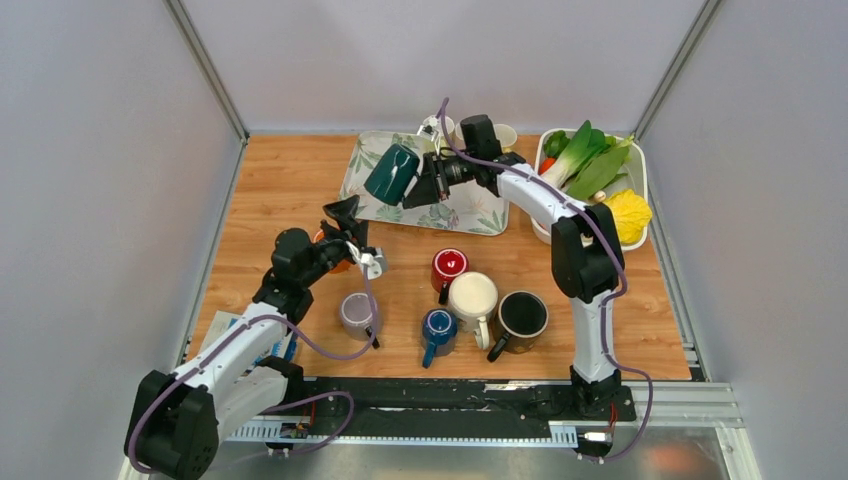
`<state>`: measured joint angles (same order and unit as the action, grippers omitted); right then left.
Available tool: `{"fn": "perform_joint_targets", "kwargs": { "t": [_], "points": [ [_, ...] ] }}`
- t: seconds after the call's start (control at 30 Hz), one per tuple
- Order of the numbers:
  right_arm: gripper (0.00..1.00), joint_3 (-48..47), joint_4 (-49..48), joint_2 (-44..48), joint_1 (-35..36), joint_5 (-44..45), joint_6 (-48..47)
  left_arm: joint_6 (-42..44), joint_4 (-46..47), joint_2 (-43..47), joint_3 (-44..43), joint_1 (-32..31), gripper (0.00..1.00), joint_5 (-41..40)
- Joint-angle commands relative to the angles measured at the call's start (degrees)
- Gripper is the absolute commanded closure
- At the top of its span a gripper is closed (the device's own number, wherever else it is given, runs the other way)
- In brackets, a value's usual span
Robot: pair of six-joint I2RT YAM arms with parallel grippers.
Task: Turn the mug right side up
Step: Turn over the cup at the center of the board.
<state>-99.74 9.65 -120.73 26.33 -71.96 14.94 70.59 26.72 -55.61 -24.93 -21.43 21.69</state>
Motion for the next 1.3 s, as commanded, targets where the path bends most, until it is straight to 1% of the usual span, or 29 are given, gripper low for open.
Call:
{"fn": "perform_joint_targets", "kwargs": {
  "t": [0.0, 0.07, 0.2, 0.37, 0.43, 0.47, 0.5, 0.53, 0.6, 0.7, 0.73, 0.77, 0.8, 0.83, 0.9, 0.93, 0.97, 1.03, 1.07, 1.1, 1.17, 1.2, 1.23, 1.27],
  "points": [
    [1.0, 4.86, -36.9, -0.82, -0.09, -14.56, 28.44, 10.15, 16.56, -2.73, 0.85, -3.72, 0.3, -2.26],
    [1.0, 4.51, -33.71, -1.17, 0.0, -15.0, 26.55, 11.6, 20.45, -4.38, 1.19, -5.1, 0.32, -4.32],
    [1.0, 4.6, -33.64, -1.27, 0.05, -15.0, 26.71, 12.9, 26.03, -7.01, 0.83, -6.99, 0.34, -7.91],
    [0.99, 4.52, -33.63, -1.61, 0.3, -15.5, 27.08, 13.58, 26.15, -9.32, -0.79, -7.59, 0.36, -9.15],
    [0.99, 4.34, -33.65, -1.91, 0.39, -16.16, 27.66, 14.74, 26.54, -10.72, -0.93, -7.61, 0.39, -9.08],
    [0.99, 4.27, -33.71, -2.13, 0.41, -16.54, 28.01, 14.97, 27.49, -11.75, -0.98, -7.63, 0.45, -9.0],
    [0.99, 4.23, -33.74, -2.34, 0.47, -16.88, 28.42, 15.27, 28.2, -12.34, -0.95, -7.64, 0.48, -8.98],
    [0.99, 4.15, -33.73, -2.6, 0.48, -17.11, 28.84, 15.36, 30.01, -13.43, -0.92, -7.63, 0.53, -8.87],
    [1.0, 3.93, -33.65, -3.02, 0.52, -17.45, 29.25, 14.71, 33.63, -14.97, -0.77, -7.59, 0.6, -8.78],
    [1.0, 3.48, -33.35, -3.37, 0.58, -17.56, 29.27, 14.32, 37.63, -16.65, -0.66, -7.68, 0.65, -8.74],
    [0.98, 3.44, -33.3, -3.45, 0.61, -17.41, 29.27, 14.36, 37.93, -17.32, -0.76, -7.71, 0.67, -8.85],
    [0.95, 3.35, -33.29, -3.53, 0.57, -17.24, 29.27, 14.34, 38.29, -17.64, -0.98, -7.73, 0.71, -8.94],
    [0.88, 3.33, -33.36, -3.54, 0.48, -16.87, 29.35, 14.1, 38.35, -17.79, -1.12, -7.72, 0.74, -9.21],
    [0.78, 3.64, -33.52, -3.45, 0.34, -16.22, 29.42, 13.86, 38.17, -17.84, -1.49, -7.72, 0.82, -9.43],
    [0.61, 4.25, -33.89, -3.32, -0.29, -15.12, 29.73, 12.94, 37.1, -17.66, -2.27, -7.81, 0.94, -11.35],
    [0.52, 4.62, -34.2, -3.07, -0.57, -14.51, 29.75, 11.99, 36.39, -17.5, -2.51, -7.78, 0.97, -12.0],
    [0.43, 5.03, -34.43, -2.69, -0.98, -13.55, 29.52, 11.44, 34.85, -16.98, -3.27, -7.82, 0.99, -13.58],
    [0.31, 6.04, -34.44, -1.49, -1.7, -11.38, 28.29, 9.39, 31.66, -15.92, -4.38, -7.82, 1.0, -16.02],
    [0.2, 6.22, -33.86, -0.85, -2.1, -10.15, 27.25, 7.99, 30.37, -15.48, -4.76, -7.79, 1.0, -16.88],
    [0.03, 6.15, -31.76, -0.3, -2.37, -8.82, 25.13, 7.06, 27.48, -14.5, -5.74, -7.8, 1.0, -18.8],
    [0.0, 6.55, -29.72, 1.26, -3.15, -5.8, 21.63, 3.5, 20.55, -12.88, -8.58, -7.8, 1.0, -22.14],
    [0.0, 6.73, -28.85, 2.1, -3.51, -4.11, 19.43, 0.08, 13.75, -12.38, -9.93, -7.77, 1.0, -23.5],
    [0.0, 6.45, -26.85, 3.02, -4.01, -1.72, 15.97, -1.95, 10.17, -11.75, -13.19, -7.76, 1.0, -26.39],
    [0.0, 5.56, -21.93, 4.02, -4.3, 2.92, 10.33, -6.21, 2.28, -11.68, -15.0, -7.71, 1.0, -27.64]
  ]
}}
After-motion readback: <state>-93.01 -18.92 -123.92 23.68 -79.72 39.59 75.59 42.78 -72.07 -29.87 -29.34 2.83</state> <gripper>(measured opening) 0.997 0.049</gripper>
